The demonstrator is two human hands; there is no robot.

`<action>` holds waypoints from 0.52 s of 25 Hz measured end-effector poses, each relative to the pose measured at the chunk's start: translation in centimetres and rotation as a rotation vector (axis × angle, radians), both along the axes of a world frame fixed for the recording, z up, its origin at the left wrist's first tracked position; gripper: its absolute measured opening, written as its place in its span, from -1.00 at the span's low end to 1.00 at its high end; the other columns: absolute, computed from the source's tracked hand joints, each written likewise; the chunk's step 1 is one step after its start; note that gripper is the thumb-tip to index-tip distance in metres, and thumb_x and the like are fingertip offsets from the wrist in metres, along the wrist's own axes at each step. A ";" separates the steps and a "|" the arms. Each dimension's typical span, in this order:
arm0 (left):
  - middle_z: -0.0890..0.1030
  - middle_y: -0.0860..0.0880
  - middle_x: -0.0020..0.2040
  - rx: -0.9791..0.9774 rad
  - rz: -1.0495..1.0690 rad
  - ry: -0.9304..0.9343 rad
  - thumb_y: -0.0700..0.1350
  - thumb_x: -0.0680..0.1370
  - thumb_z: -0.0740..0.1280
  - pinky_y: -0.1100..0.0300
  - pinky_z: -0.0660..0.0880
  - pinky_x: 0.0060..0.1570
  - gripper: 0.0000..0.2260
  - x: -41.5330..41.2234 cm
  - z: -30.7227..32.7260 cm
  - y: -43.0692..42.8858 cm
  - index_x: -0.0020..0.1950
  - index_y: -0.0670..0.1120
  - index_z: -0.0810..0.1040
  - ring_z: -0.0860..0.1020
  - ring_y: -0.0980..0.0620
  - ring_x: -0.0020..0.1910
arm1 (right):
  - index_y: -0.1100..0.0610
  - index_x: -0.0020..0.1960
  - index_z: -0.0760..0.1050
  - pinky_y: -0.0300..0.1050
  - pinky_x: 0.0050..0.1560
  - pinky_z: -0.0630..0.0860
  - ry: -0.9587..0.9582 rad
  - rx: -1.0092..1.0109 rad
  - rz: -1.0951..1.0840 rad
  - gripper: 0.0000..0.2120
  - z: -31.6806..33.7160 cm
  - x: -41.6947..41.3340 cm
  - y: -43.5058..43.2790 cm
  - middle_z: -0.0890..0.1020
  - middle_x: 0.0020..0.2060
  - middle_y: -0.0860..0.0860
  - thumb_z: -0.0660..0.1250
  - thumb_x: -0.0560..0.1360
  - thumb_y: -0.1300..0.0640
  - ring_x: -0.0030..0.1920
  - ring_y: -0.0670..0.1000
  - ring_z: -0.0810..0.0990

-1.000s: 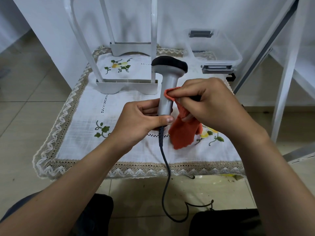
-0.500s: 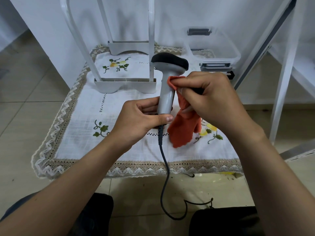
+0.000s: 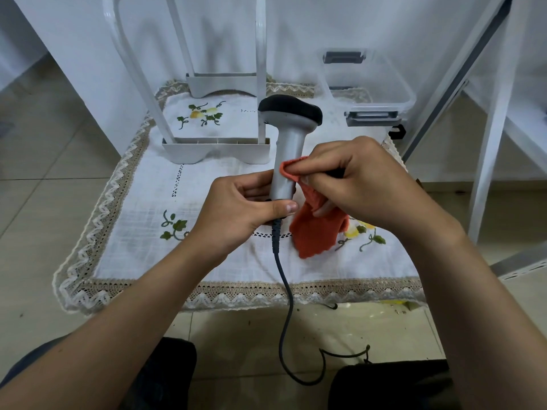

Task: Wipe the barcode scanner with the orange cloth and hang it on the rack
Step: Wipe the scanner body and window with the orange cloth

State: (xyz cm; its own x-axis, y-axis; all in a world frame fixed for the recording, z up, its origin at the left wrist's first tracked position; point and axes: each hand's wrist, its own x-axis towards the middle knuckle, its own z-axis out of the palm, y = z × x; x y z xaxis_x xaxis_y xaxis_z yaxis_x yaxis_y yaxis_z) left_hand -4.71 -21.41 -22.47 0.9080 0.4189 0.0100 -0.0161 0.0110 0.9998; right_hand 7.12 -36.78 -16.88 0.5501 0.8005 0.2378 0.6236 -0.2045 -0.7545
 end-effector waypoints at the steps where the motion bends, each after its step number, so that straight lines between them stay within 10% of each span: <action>1: 0.78 -0.02 -0.08 0.001 0.004 0.001 -0.35 0.38 0.56 0.17 0.63 -0.13 -0.65 0.0 0.0 0.0 0.12 -0.09 0.71 0.73 0.08 -0.12 | 0.02 0.09 0.75 0.05 -0.27 0.71 -0.011 -0.006 0.002 -0.75 0.0 0.0 0.0 0.71 -0.22 -0.05 0.39 0.60 0.31 -0.35 -0.02 0.73; 13: 0.78 -0.04 -0.07 0.018 0.007 0.004 -0.33 0.36 0.58 0.14 0.65 -0.12 -0.62 0.1 -0.1 0.1 0.15 -0.10 0.71 0.73 0.06 -0.11 | -0.02 0.08 0.73 -0.11 -0.33 0.69 0.048 0.098 -0.086 -0.80 0.2 -0.3 0.2 0.69 -0.24 0.06 0.40 0.61 0.23 -0.37 0.02 0.72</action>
State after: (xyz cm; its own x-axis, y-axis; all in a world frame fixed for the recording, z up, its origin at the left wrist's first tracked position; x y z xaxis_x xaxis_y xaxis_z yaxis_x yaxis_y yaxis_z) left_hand -4.65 -21.33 -22.58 0.9051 0.4251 0.0139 -0.0120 -0.0071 0.9999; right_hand 6.81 -36.62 -16.66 0.6286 0.7241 0.2838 0.5693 -0.1797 -0.8023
